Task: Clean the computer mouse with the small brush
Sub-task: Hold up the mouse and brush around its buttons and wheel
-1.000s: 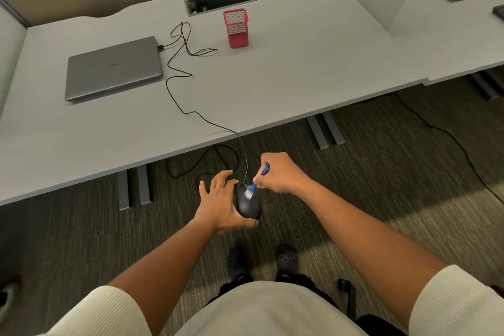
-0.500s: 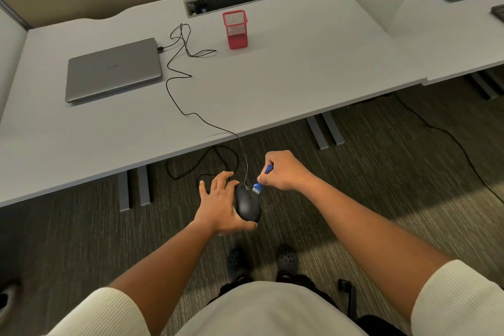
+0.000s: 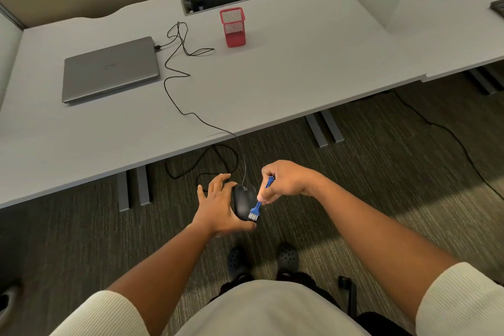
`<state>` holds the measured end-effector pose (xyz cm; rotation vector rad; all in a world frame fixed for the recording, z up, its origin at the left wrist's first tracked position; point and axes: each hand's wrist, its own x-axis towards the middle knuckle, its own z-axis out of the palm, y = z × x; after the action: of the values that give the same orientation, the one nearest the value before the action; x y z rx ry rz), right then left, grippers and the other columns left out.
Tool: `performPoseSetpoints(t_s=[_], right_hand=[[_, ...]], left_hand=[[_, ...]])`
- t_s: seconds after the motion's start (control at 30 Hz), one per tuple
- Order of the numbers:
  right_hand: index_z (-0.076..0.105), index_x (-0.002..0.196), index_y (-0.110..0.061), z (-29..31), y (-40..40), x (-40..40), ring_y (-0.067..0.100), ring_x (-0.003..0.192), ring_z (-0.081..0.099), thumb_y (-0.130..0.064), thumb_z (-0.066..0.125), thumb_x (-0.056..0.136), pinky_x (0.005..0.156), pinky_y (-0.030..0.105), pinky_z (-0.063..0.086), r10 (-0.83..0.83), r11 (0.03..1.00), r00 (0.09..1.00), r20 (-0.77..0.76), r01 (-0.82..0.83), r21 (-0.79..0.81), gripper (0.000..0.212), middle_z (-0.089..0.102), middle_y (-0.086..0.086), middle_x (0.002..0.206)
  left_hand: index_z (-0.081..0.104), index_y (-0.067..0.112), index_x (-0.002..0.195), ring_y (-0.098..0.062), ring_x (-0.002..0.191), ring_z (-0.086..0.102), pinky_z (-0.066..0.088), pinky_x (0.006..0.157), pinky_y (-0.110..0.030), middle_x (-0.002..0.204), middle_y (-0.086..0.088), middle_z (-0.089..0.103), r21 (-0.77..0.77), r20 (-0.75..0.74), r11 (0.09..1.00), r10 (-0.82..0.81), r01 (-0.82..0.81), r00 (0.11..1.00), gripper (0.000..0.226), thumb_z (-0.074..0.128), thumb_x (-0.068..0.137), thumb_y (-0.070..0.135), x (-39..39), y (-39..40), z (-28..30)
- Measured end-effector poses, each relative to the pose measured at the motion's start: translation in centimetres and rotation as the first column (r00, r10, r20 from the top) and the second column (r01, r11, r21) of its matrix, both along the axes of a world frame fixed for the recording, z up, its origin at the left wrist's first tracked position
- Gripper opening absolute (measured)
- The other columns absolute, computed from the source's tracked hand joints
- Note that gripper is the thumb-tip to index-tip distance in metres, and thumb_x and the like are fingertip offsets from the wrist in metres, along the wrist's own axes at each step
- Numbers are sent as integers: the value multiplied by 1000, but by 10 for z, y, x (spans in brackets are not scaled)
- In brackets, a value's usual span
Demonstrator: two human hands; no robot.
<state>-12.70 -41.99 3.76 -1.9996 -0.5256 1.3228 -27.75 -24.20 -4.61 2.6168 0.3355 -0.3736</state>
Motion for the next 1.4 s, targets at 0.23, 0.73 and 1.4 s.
performPoseSetpoints(t_s=[0.23, 0.73, 1.4], right_hand=[[55, 75, -12, -9, -7, 6, 2, 69, 70, -6, 82, 78, 56, 15, 52, -120, 993, 966, 231, 117, 28, 27, 71, 6, 86], [59, 78, -18, -21, 0, 4, 13, 79, 65, -15, 78, 84, 67, 28, 55, -211, 977, 898, 387, 208, 50, 20, 66, 0, 89], [59, 82, -4, -12, -14, 15, 24, 89, 77, 6, 80, 77, 76, 34, 64, -170, 974, 978, -121, 186, 129, 24, 76, 18, 94]], left_hand=[[37, 25, 148, -18, 150, 10, -5, 121, -64, 157, 7, 15, -22, 17, 1000, 2, -1, 1000, 122, 66, 49, 88, -2, 5, -1], [37, 27, 148, -21, 150, 10, -12, 119, -63, 156, 9, 14, -140, 59, 990, 20, -12, 998, 118, 70, 50, 85, -9, 4, 1], [34, 28, 149, -21, 150, 9, -14, 119, -61, 156, 8, 15, -75, 101, 996, -48, 56, 994, 118, 75, 52, 82, -12, 9, 4]])
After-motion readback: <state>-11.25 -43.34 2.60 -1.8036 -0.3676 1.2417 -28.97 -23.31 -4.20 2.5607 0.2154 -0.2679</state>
